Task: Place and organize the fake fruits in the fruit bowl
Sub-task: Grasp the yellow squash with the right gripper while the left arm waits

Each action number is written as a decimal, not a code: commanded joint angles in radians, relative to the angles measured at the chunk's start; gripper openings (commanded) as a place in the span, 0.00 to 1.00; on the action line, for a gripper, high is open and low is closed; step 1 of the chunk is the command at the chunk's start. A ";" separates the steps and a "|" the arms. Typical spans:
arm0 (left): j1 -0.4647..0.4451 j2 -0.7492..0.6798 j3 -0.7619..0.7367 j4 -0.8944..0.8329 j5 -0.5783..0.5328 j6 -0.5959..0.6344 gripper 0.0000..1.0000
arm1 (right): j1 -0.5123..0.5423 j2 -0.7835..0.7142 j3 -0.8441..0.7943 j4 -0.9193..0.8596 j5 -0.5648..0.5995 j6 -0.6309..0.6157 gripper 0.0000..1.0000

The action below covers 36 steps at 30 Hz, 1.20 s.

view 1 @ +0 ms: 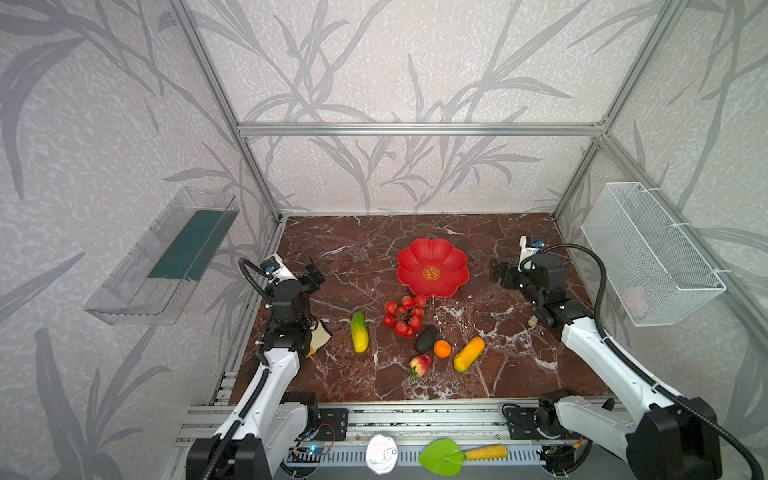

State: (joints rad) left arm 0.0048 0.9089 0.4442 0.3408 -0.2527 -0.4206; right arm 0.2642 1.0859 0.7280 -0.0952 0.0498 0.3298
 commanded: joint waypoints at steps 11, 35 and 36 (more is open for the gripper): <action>-0.002 -0.004 0.064 -0.236 0.132 -0.104 0.95 | 0.535 -0.068 -0.094 -0.599 0.099 0.516 0.95; -0.002 -0.064 0.013 -0.265 0.134 -0.156 0.95 | 0.578 0.213 -0.192 -0.222 0.140 0.642 0.59; -0.003 -0.065 0.014 -0.268 0.135 -0.159 0.95 | 0.576 0.209 -0.185 -0.221 0.147 0.621 0.53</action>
State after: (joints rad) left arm 0.0048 0.8619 0.4683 0.0875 -0.1089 -0.5545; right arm 0.8490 1.2919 0.5510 -0.3386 0.1558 0.9840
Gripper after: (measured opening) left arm 0.947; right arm 0.573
